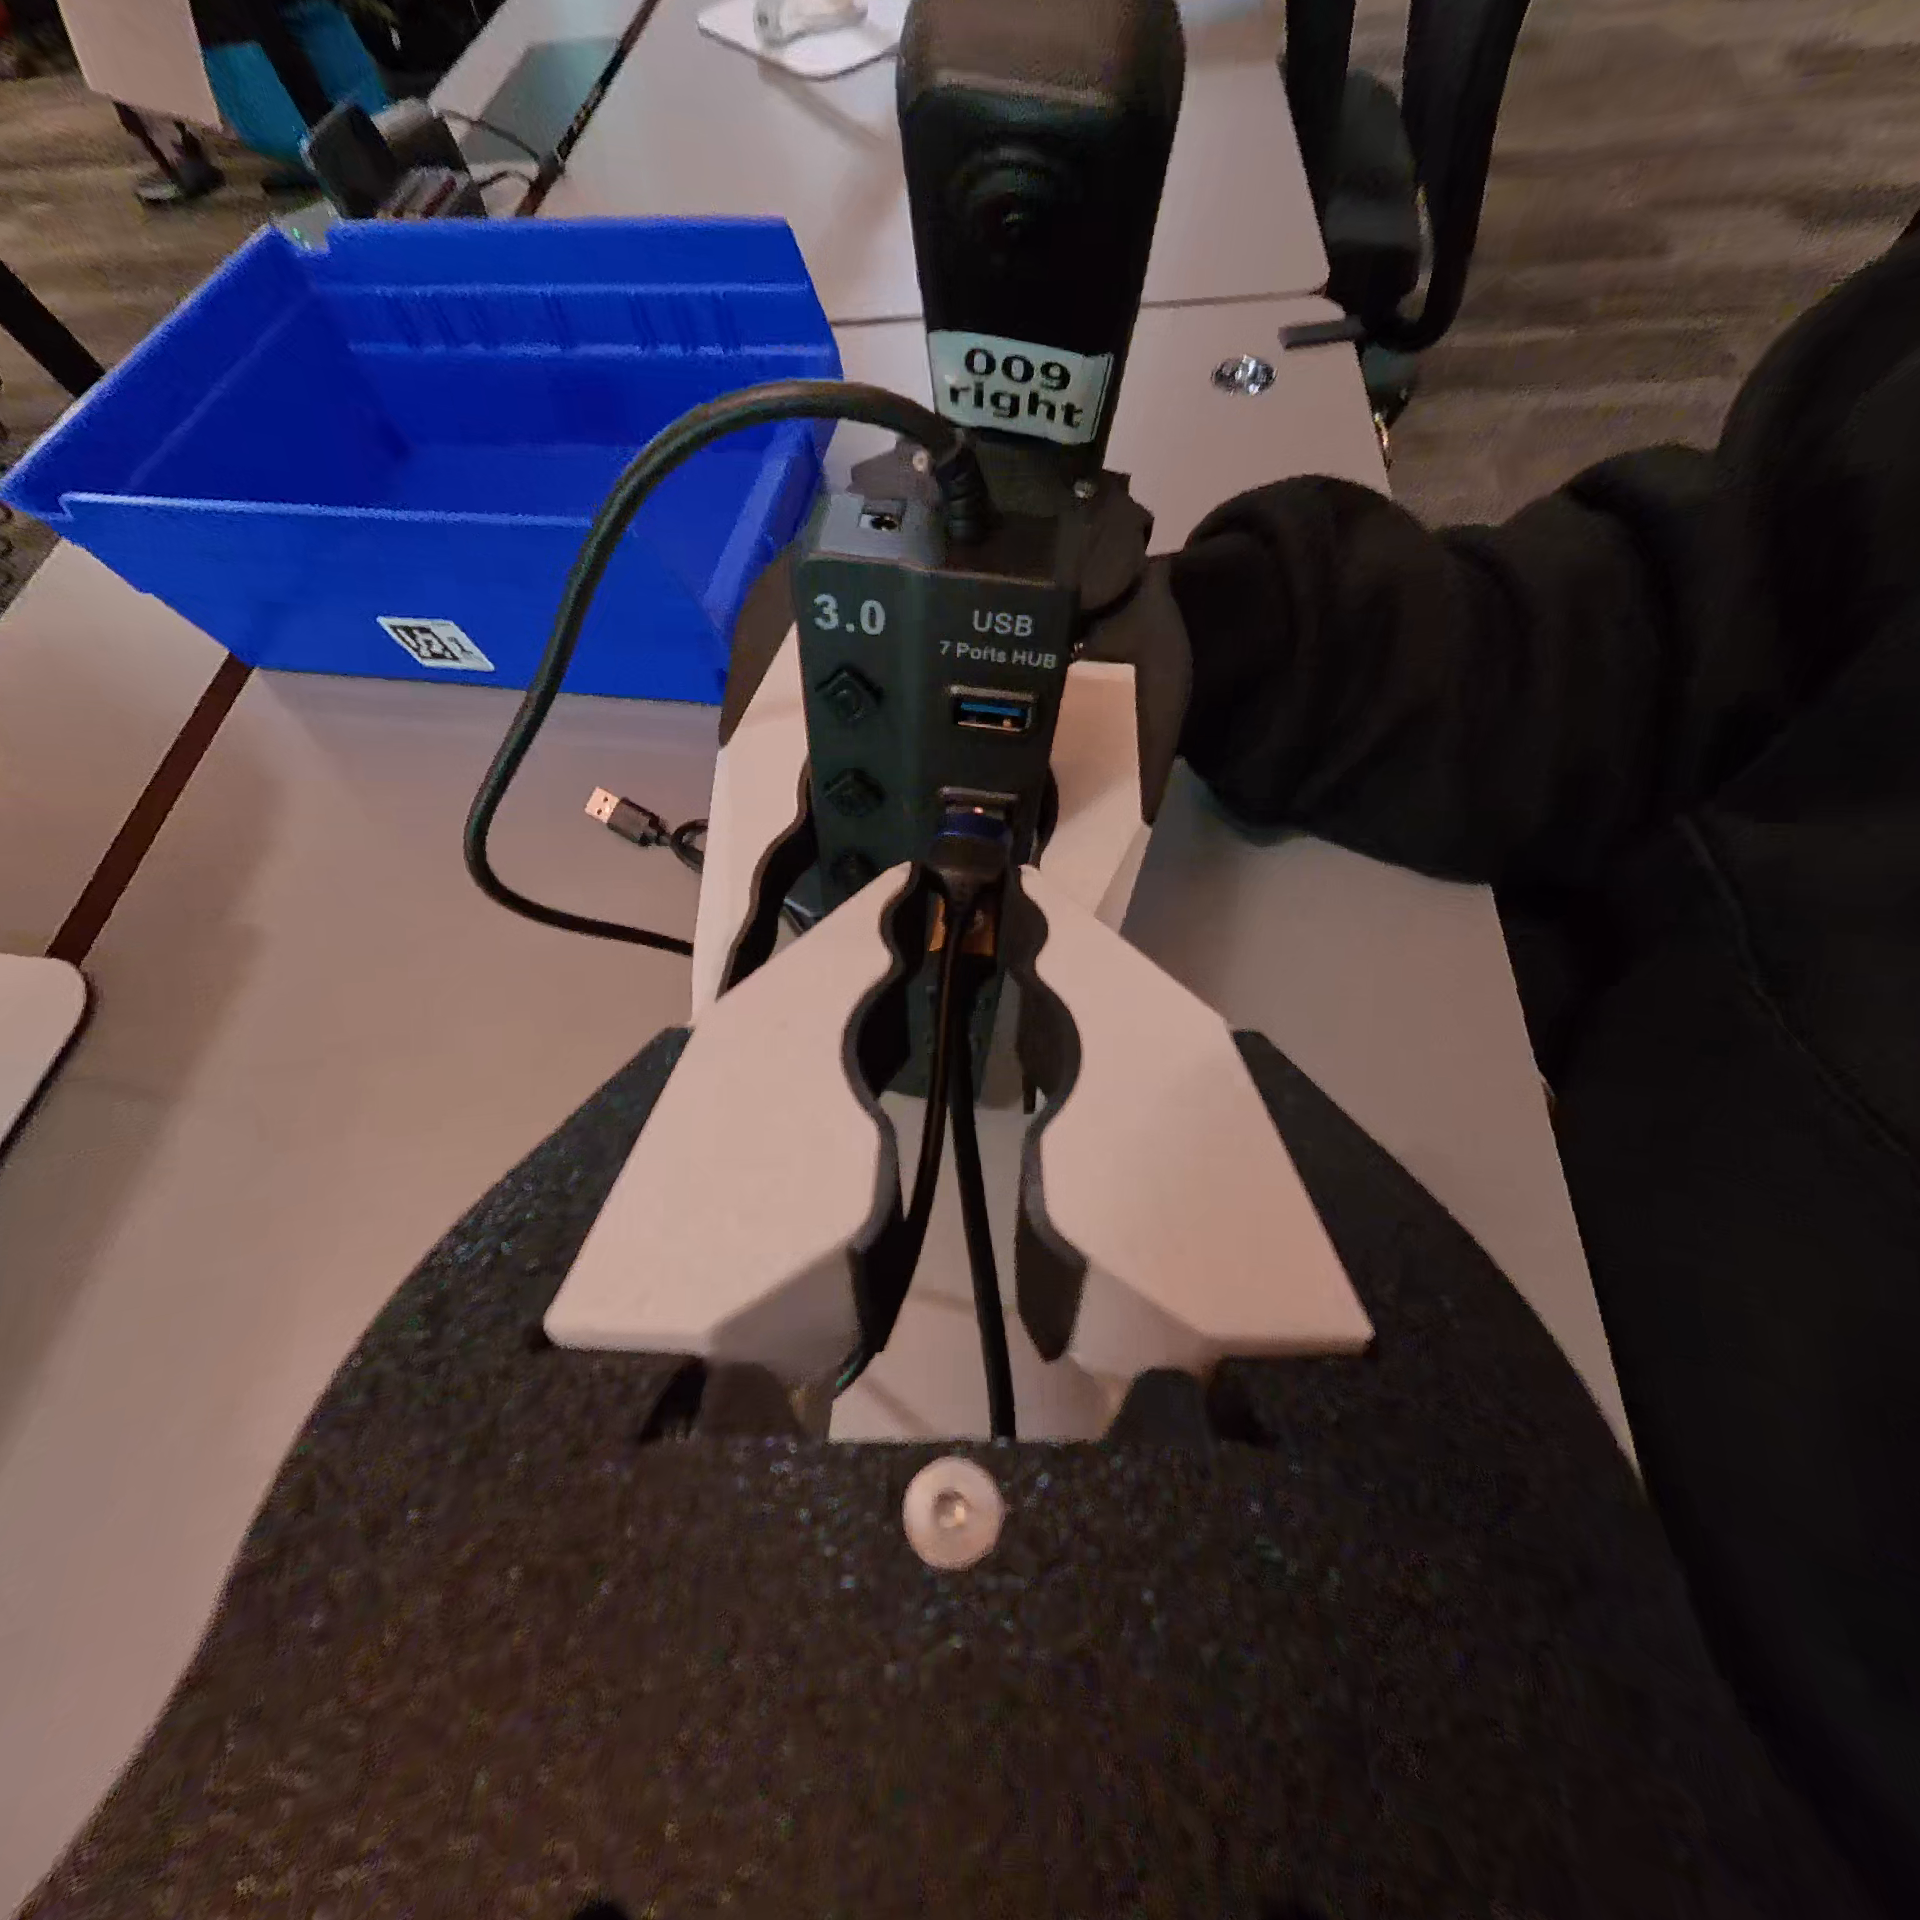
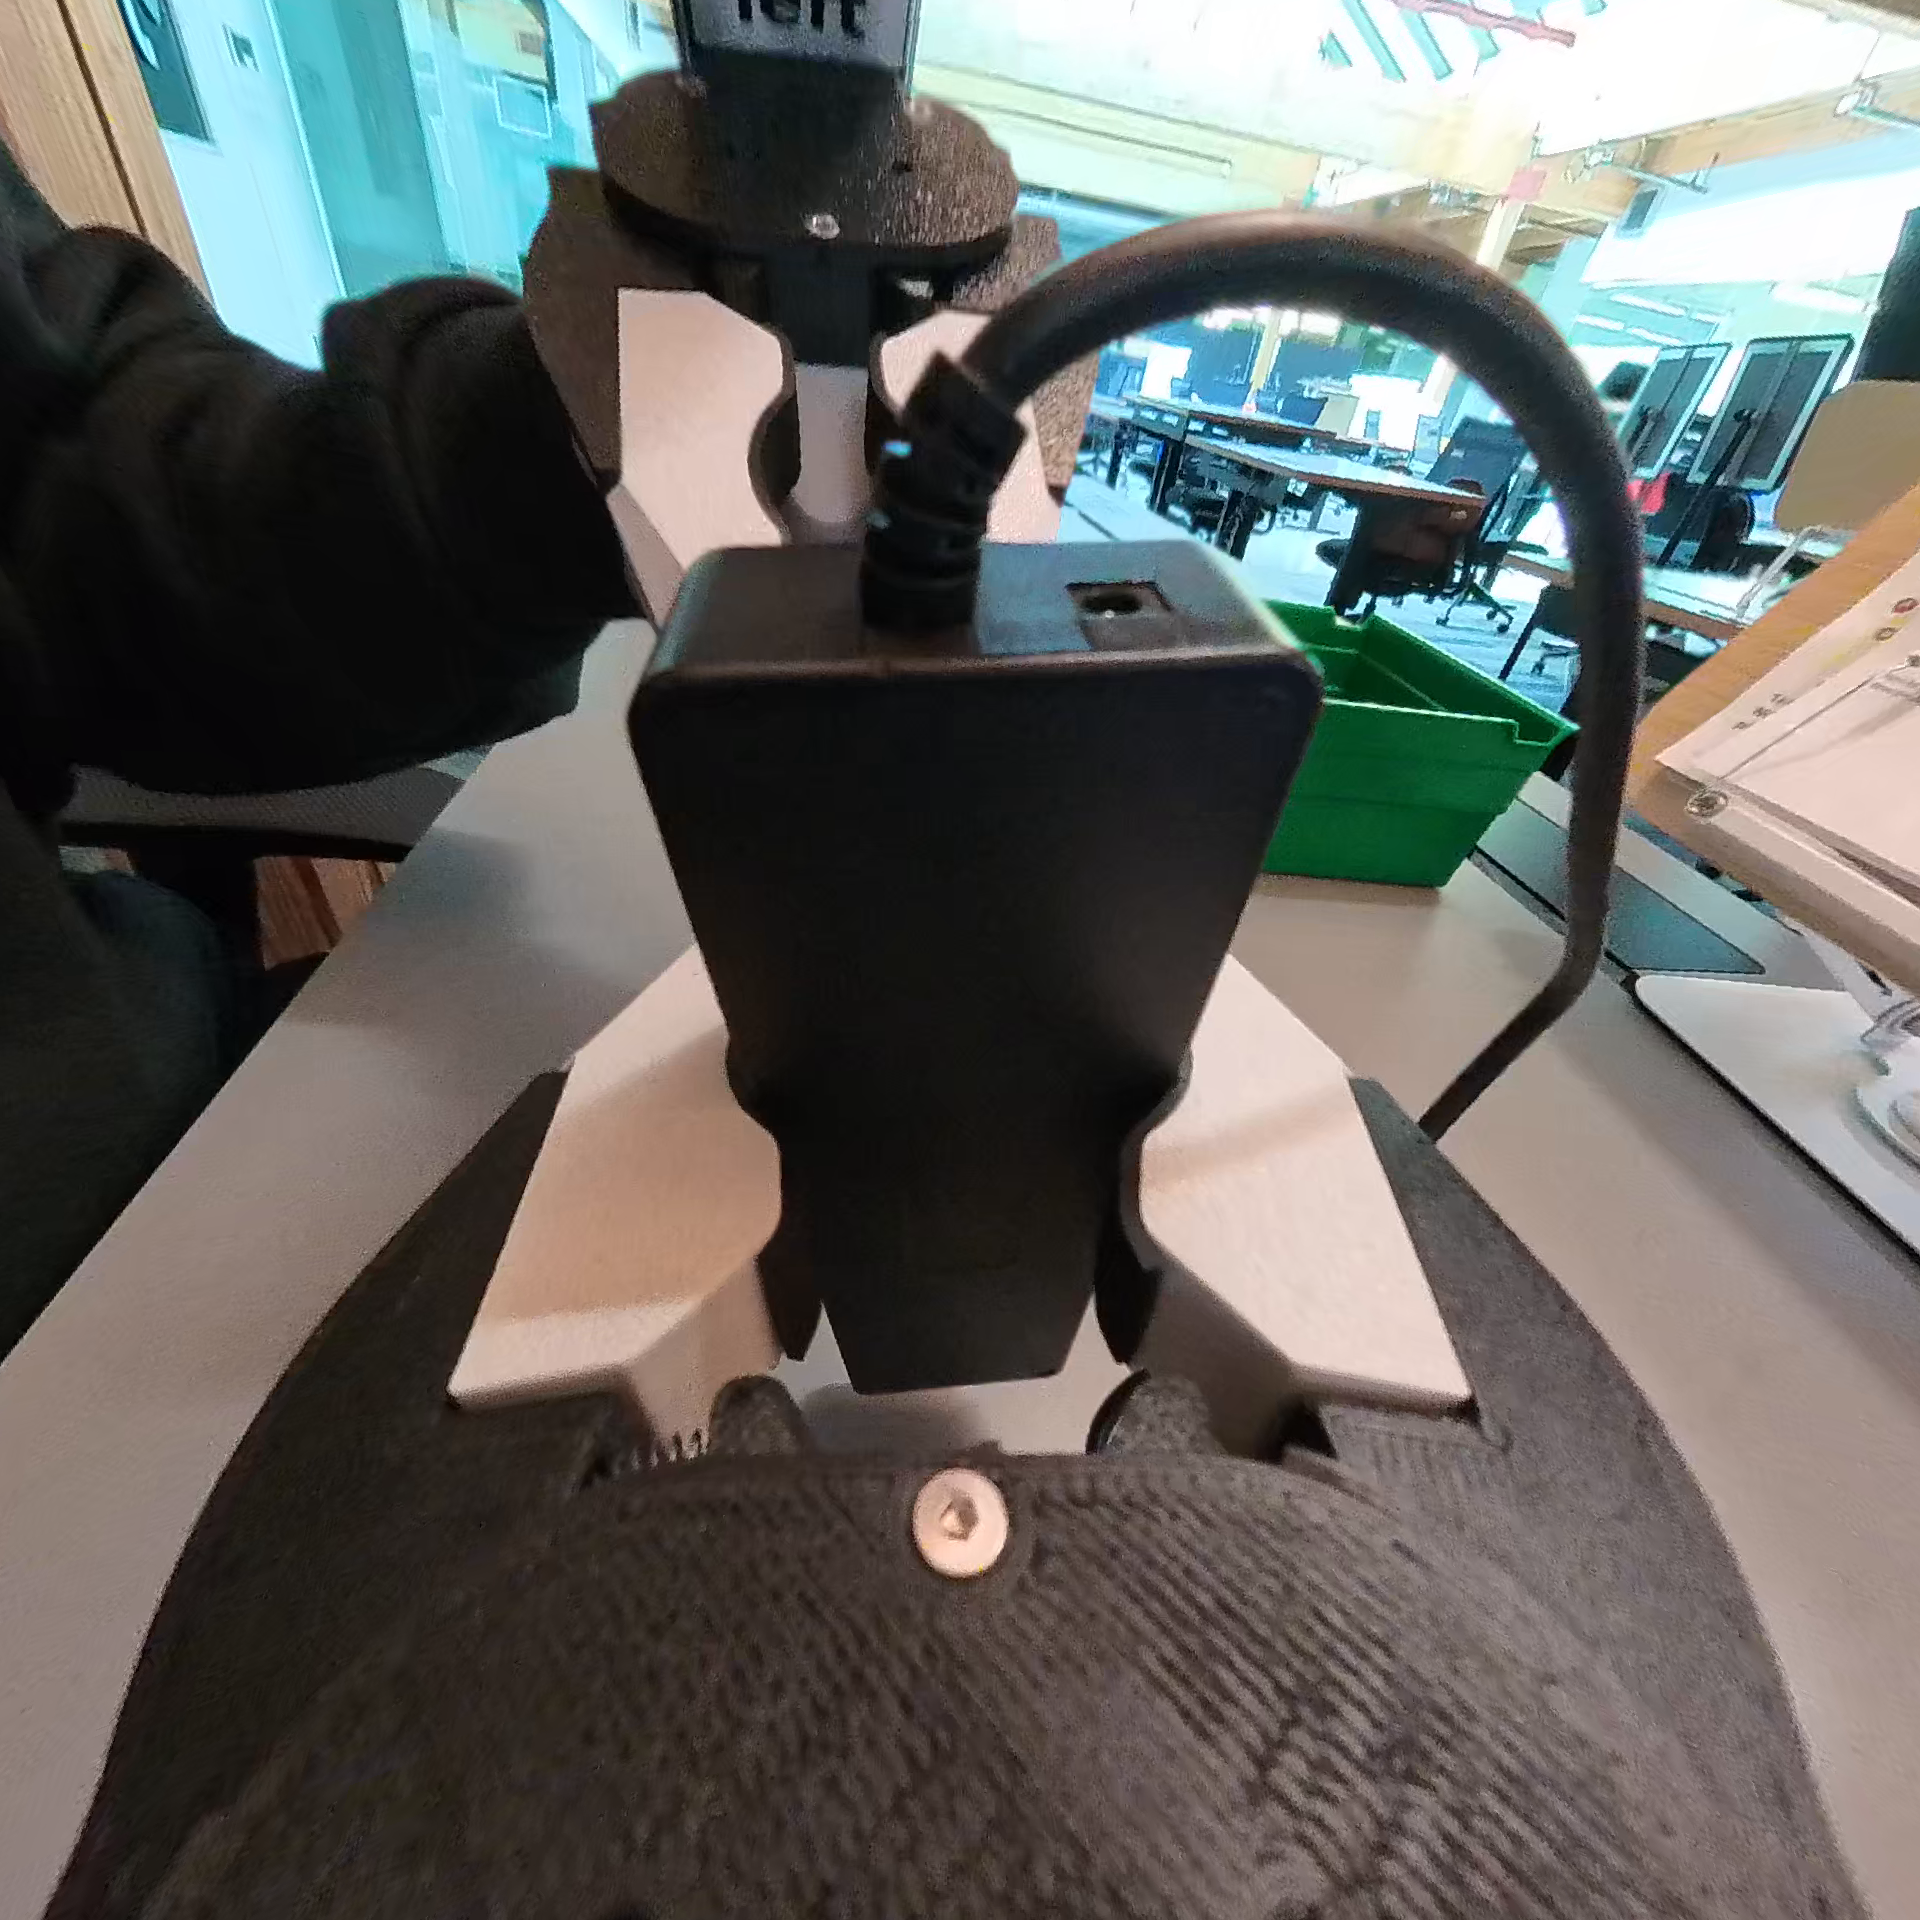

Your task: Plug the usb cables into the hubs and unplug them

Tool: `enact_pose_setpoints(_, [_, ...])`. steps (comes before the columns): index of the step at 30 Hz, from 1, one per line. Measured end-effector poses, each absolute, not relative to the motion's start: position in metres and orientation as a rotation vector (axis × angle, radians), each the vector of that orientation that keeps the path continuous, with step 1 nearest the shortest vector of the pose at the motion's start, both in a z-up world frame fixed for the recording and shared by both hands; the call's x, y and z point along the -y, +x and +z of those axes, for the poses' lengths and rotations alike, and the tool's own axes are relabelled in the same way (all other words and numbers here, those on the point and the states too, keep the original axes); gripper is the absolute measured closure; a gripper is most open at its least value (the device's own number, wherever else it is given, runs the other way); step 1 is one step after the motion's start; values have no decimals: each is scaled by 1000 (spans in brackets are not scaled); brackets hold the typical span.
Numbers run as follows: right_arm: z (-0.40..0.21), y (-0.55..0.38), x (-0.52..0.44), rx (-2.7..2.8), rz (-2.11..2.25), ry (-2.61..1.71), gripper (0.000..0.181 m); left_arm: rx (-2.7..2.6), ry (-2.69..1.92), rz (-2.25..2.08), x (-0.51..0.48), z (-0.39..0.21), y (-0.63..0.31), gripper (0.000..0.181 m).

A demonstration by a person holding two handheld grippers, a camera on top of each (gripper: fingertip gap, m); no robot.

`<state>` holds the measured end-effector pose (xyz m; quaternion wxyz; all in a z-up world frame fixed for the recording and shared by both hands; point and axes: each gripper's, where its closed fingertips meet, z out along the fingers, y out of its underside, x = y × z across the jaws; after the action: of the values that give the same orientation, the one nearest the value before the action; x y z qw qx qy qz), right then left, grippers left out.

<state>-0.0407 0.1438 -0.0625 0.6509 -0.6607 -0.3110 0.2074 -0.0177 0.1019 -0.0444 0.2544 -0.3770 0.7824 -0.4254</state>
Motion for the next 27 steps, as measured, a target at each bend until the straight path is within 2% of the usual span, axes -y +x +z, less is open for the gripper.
enact_pose_setpoints(5, [-73, -40, -151, 701, 432, -1562, 117, -2183, -1051, -990, -110, -56, -20, 169])
enact_pose_setpoints(15, [-52, -43, -143, 667, 535, -1425, 117, -1993, -1011, -1270, -101, -36, -21, 170])
enact_pose_setpoints(27, [-58, -43, -143, 669, 562, -1457, 117, -2000, -1000, -1268, -106, -38, -24, 174])
